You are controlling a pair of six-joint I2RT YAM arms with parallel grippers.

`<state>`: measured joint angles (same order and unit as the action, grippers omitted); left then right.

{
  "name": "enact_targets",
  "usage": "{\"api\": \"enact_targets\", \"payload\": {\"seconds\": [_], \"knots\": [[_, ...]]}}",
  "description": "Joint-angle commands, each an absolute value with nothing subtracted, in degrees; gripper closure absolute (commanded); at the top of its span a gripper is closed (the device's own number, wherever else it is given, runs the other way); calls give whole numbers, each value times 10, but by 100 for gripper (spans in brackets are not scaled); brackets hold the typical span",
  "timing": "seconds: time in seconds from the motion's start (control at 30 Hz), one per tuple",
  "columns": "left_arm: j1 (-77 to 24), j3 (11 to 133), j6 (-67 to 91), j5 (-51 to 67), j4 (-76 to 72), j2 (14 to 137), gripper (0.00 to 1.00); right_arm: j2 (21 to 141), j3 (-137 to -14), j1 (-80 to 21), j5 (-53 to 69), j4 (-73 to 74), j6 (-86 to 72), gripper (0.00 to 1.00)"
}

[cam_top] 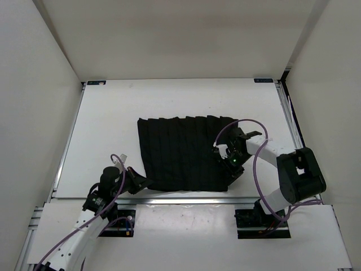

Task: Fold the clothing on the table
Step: Fold the skirt

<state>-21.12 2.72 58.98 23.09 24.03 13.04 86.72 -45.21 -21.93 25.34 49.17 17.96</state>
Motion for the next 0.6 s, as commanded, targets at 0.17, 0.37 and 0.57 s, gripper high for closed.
{"api": "enact_targets", "payload": {"seconds": [0.17,0.37,0.57], "knots": [[-199,22,577,237,234,131,100,865,-469,-204,205,483,153,100],[-181,115,489,249,351,171,100,766,-486,-124,259,498,198,100],[-178,244,416,262,443,256,100,686,-506,-138,293,545,221,100]]}}
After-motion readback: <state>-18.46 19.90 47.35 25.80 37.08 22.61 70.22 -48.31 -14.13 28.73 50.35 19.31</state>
